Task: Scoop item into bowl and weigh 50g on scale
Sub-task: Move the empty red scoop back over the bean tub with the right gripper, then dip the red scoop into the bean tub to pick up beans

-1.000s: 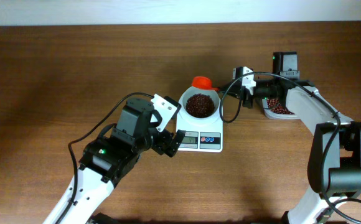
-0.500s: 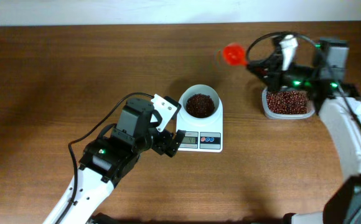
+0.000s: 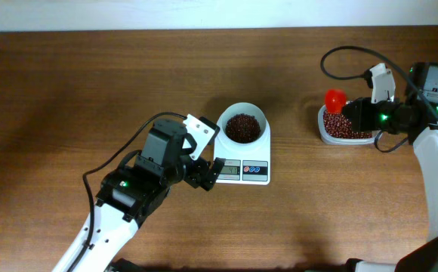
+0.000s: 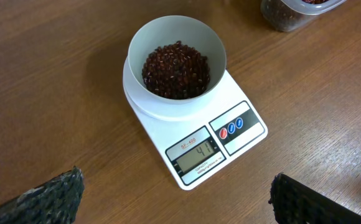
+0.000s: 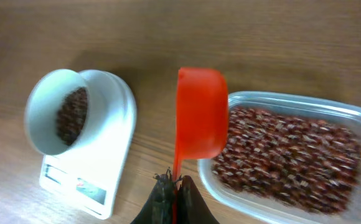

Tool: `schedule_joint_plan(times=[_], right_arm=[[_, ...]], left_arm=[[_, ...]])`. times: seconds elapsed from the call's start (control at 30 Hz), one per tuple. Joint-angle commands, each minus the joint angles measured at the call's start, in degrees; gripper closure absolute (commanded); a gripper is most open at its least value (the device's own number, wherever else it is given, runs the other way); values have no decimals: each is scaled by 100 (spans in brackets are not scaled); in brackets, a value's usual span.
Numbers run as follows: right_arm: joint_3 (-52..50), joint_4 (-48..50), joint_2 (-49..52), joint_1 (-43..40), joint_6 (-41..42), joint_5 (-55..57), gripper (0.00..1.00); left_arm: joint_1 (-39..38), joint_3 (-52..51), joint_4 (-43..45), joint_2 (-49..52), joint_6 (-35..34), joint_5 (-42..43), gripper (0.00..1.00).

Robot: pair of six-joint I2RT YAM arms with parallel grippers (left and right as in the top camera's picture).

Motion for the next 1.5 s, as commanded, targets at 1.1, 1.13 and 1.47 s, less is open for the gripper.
schedule_joint_plan(times=[1.1, 1.13, 1.47], right_arm=[[66, -590, 1703, -9, -531, 710, 96], [66, -557, 1727, -13, -531, 704, 96], [66, -160, 1729, -448, -531, -306, 96]], left_arm=[[-28, -31, 11, -7, -52, -24, 1], [-28, -31, 11, -7, -52, -24, 1], [-28, -31, 11, -7, -52, -24, 1]])
